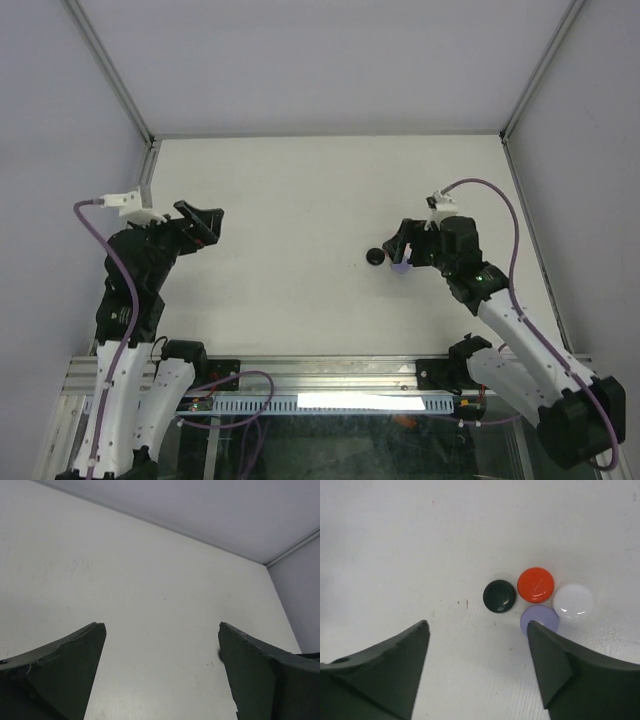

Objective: Insert the wireless bluetooth earbuds into the charging case
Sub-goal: Reset both arms

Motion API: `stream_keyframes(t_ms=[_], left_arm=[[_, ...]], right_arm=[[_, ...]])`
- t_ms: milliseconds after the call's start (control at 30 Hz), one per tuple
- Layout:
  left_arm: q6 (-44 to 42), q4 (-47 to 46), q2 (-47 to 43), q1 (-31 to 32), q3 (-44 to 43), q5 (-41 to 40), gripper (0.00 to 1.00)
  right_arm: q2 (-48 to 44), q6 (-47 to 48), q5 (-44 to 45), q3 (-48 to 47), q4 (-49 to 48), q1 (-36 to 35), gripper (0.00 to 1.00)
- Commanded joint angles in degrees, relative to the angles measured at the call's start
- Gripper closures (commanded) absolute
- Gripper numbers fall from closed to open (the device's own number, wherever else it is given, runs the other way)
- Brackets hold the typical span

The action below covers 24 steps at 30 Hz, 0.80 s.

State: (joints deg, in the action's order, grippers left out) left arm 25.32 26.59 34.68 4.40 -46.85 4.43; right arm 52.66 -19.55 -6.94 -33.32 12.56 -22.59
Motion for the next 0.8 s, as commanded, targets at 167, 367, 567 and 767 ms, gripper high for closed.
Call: stream_keyframes(t_ms=[167,367,567,767], left_arm=[[1.2,1.7,-21.0,-0.5,4.0,-2.7,0.01],[-2.1,2.8,-26.8,-0.5,5.9,-6.7,0.01],[-1.3,2.9,-29.5,-0.5,10.5,-6.4,0.01],[-1.2,2.4,-31.0,-0.5,12.6,-6.7,0.01]], right_arm=[[-23.6,6.1,12.5,-6.5,15.3,0.3,0.01],[-37.6,6.9,17.4,-5.0,15.5,0.3,0.01],[-48.0,6.0,21.1,-5.5,17.1,0.3,0.01],[-47.7,5.6,22.5,-6.8,19.0,0.4,0.0]])
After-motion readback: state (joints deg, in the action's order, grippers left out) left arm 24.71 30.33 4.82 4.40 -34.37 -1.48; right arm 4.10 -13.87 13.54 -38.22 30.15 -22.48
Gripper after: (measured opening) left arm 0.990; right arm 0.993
